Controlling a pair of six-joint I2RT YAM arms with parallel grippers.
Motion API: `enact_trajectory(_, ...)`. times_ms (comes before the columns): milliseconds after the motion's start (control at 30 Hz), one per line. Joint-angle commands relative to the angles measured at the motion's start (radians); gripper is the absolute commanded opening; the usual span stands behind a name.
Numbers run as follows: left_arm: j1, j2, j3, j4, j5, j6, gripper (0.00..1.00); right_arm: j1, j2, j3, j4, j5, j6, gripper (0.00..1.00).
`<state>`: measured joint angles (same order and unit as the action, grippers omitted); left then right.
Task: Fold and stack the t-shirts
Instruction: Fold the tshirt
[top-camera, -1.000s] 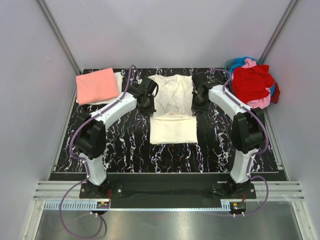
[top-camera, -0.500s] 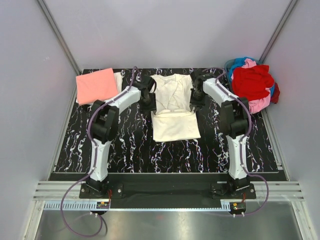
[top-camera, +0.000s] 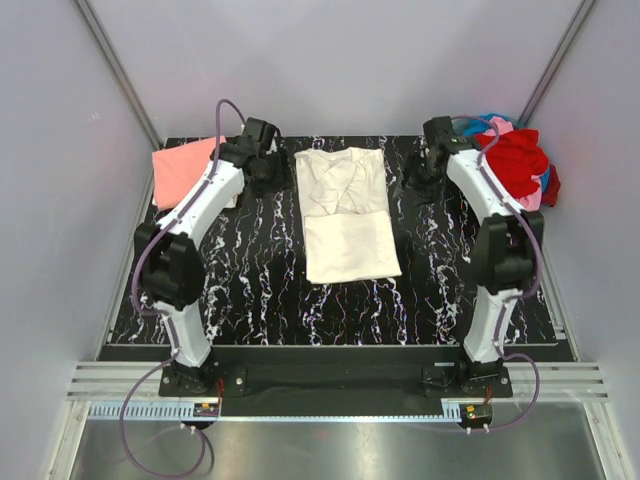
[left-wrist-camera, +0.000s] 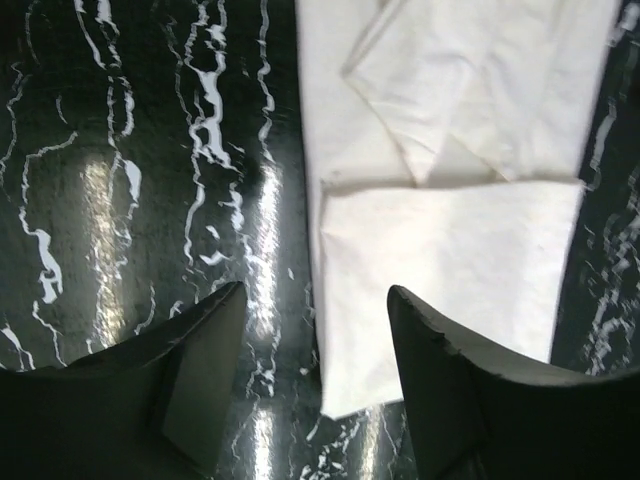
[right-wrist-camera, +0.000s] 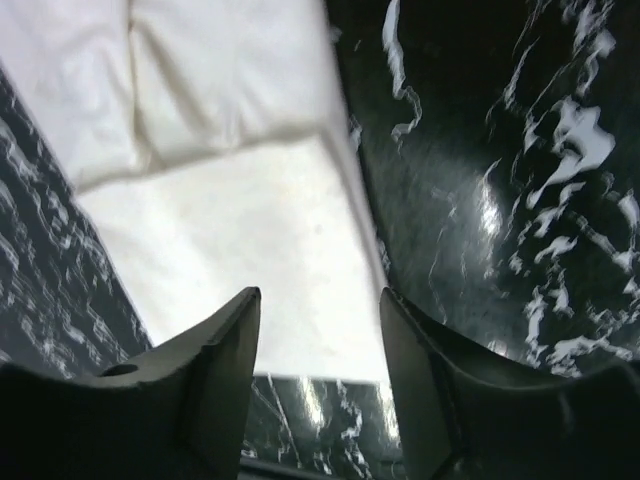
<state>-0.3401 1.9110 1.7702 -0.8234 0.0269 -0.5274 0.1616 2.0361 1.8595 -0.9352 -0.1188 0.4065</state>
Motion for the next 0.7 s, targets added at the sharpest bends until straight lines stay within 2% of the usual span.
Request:
enact_trajectory(0, -0.060, -0.087, -0.113, 0.128, 0.027, 0.017, 0.62, 0.024, -0.174, -0.224, 0.192, -0.192, 0.026, 0.55)
enact_trajectory(67, -0.092, -0.075, -0.149, 0.148, 0.033, 0.018, 0.62, 0.027, -0.175, -0.304, 0.252, -0.237, 0.023, 0.44)
enact_trajectory(133, -0.111, -0.064, -0.179, 0.141, 0.034, 0.006, 0.57, 0.035, -0.156, -0.316, 0.213, -0.249, 0.003, 0.36)
enact_trajectory(200, -0.149, -0.096, -0.241, 0.182, 0.030, -0.008, 0.56, 0.039, -0.172, -0.376, 0.208, -0.242, 0.000, 0.41)
enact_trajectory(233, -0.161, -0.116, -0.323, 0.202, 0.028, -0.023, 0.57, 0.038, -0.192, -0.410, 0.223, -0.208, 0.005, 0.51)
enact_trajectory(367, -0.217, -0.245, -0.514, 0.280, 0.008, -0.080, 0.62, 0.038, -0.322, -0.625, 0.263, -0.154, 0.018, 0.73)
enact_trajectory(567, -0.255, -0.357, -0.727, 0.377, 0.025, -0.158, 0.64, 0.036, -0.402, -0.839, 0.349, -0.185, 0.051, 0.76)
enact_trajectory(667, -0.257, -0.385, -0.810, 0.412, 0.027, -0.186, 0.64, 0.038, -0.402, -0.890, 0.381, -0.203, 0.058, 0.76)
